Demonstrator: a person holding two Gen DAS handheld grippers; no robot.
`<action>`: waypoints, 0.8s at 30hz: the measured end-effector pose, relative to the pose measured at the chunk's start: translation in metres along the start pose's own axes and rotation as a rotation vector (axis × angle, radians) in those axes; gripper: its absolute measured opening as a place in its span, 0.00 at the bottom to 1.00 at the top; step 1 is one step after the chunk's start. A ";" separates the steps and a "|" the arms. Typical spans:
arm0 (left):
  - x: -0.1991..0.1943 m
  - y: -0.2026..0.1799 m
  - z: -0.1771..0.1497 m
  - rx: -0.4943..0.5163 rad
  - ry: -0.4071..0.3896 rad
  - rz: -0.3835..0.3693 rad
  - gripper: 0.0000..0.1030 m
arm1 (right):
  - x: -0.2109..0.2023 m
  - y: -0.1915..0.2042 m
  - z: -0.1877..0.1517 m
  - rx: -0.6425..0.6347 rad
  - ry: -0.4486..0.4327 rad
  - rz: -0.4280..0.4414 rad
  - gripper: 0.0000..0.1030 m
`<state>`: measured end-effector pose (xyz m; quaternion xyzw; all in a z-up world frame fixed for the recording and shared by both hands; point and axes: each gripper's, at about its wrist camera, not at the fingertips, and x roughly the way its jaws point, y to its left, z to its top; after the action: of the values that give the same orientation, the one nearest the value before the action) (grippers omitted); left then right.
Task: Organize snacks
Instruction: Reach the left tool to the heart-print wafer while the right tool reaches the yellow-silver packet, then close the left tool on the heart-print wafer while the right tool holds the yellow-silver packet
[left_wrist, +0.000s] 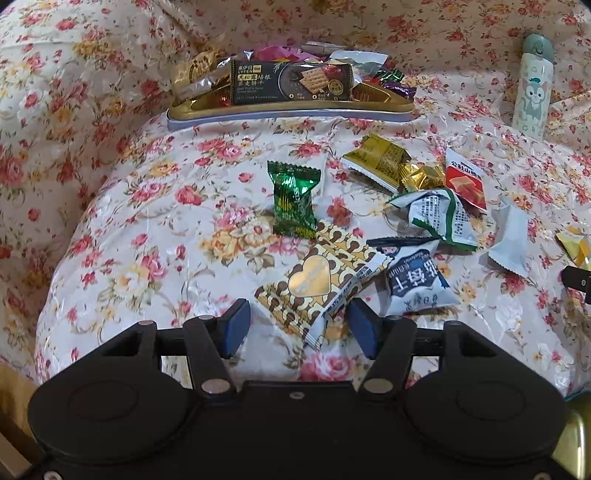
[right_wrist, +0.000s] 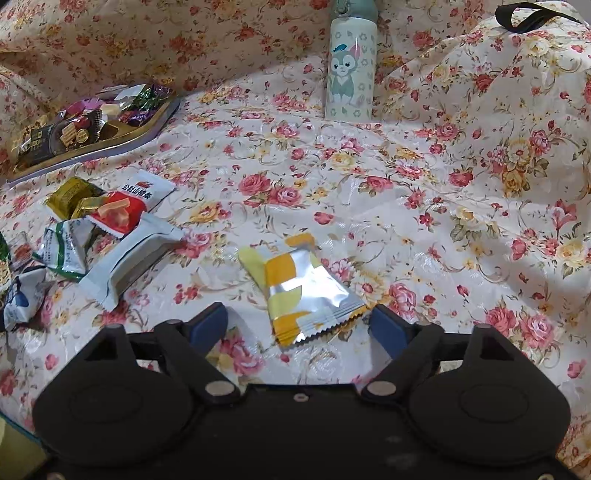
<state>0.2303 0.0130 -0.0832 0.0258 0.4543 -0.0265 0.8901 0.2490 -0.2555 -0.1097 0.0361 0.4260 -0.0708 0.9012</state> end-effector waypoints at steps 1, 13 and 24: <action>0.001 0.000 0.001 0.000 -0.002 0.000 0.64 | 0.001 -0.001 0.001 0.000 0.000 0.002 0.90; 0.009 0.000 0.008 -0.009 0.006 -0.005 0.69 | 0.014 -0.001 0.013 -0.036 -0.047 0.029 0.89; 0.012 0.000 0.010 -0.018 0.009 -0.010 0.70 | 0.006 0.027 0.018 -0.073 -0.065 0.061 0.43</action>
<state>0.2453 0.0123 -0.0867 0.0154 0.4586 -0.0269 0.8881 0.2706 -0.2313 -0.1026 0.0138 0.3974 -0.0287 0.9171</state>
